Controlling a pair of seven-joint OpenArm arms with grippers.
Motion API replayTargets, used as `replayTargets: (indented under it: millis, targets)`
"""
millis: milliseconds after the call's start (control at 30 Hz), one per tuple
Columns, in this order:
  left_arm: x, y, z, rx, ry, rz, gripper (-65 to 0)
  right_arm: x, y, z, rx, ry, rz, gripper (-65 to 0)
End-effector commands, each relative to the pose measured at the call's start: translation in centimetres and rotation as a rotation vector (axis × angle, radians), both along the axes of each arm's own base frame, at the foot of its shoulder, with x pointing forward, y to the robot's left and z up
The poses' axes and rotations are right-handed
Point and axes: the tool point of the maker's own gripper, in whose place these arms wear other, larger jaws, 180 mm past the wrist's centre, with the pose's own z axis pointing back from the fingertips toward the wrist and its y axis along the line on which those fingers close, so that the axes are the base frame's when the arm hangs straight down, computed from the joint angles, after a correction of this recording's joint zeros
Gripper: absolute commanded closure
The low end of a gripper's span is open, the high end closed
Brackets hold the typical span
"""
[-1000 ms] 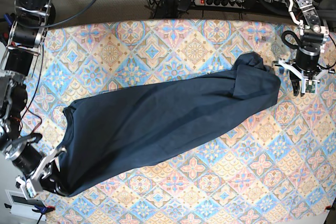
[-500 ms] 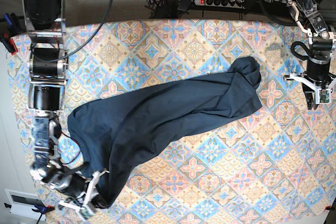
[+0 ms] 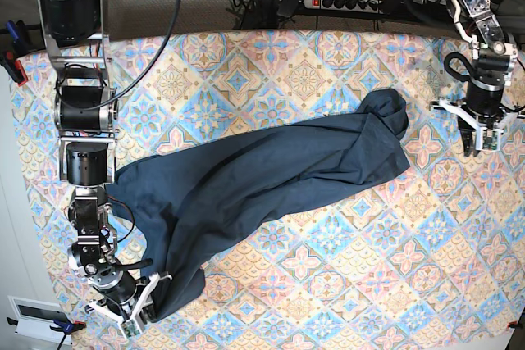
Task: Layout the t-shirt on the table in an organized manner, then fold the t-shirt properly
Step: 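Release the shirt with both grippers and regrasp its edges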
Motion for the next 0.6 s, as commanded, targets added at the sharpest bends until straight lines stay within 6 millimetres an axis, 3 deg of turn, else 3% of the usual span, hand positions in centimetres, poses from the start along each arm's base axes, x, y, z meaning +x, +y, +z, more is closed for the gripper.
replayTargets:
  millis: [0,133,300,467,567]
  targets:
    - [0.3,-0.3,0.9,0.019,-0.024,-0.021,-6.7,1.1,-0.4,3.9,0.013,-0.089,-0.011,-13.7]
    - [-0.1,-1.5,-0.4,0.009,0.015,-0.055,-11.4,0.7,-0.8,3.0,-0.018,-0.029,-0.031,-21.4]
    - [-0.3,-2.6,-1.4,0.004,0.047,-0.086,-19.2,-2.4,0.7,1.6,-0.080,-0.023,-0.006,-22.2]
    - [0.5,-1.3,-1.5,0.013,0.050,-0.071,-21.5,-5.8,2.4,1.4,-0.131,-0.044,0.022,-22.2]
    - [1.2,-0.1,-3.0,-0.016,0.077,-0.042,-21.7,-8.1,3.3,0.9,-0.153,-0.048,0.039,-22.2]
